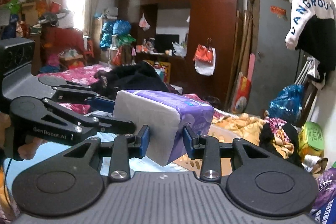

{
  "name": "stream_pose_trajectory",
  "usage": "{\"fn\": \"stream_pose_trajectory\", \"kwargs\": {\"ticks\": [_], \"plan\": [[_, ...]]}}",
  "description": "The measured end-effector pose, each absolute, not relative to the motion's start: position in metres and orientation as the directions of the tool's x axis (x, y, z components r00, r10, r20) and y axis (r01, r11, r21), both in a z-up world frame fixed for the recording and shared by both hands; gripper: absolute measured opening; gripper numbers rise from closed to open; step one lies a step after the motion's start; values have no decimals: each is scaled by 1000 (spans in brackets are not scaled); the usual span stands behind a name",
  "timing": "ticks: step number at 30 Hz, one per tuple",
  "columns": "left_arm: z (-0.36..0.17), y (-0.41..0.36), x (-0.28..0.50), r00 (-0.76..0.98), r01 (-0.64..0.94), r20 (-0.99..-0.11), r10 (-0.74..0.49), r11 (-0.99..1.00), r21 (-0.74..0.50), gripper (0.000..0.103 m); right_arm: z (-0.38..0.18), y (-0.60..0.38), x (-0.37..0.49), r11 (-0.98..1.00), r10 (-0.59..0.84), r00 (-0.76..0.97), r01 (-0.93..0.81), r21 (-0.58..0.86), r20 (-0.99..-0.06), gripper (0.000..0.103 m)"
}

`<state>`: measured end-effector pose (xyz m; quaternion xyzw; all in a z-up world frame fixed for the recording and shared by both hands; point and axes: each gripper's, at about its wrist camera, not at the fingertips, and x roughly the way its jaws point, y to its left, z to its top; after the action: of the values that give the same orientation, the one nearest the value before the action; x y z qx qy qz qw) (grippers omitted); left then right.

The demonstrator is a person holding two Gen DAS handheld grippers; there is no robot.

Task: Organize objects
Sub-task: 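Lift the purple tissue pack with both grippers and carry it over the basket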

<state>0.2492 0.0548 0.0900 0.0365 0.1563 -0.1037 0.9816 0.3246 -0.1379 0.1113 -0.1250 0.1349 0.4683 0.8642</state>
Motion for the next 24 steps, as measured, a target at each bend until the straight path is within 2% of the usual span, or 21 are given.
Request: {"fn": "stream_pose_trajectory", "kwargs": {"ticks": [13, 24], "plan": [[81, 55, 271, 913, 197, -372, -165, 979, 48, 49, 107, -139, 330, 543, 749, 536, -833, -103, -389, 39], [71, 52, 286, 874, 186, -468, -130, 980, 74, 49, 103, -130, 338, 545, 715, 528, -832, -108, -458, 39]]}}
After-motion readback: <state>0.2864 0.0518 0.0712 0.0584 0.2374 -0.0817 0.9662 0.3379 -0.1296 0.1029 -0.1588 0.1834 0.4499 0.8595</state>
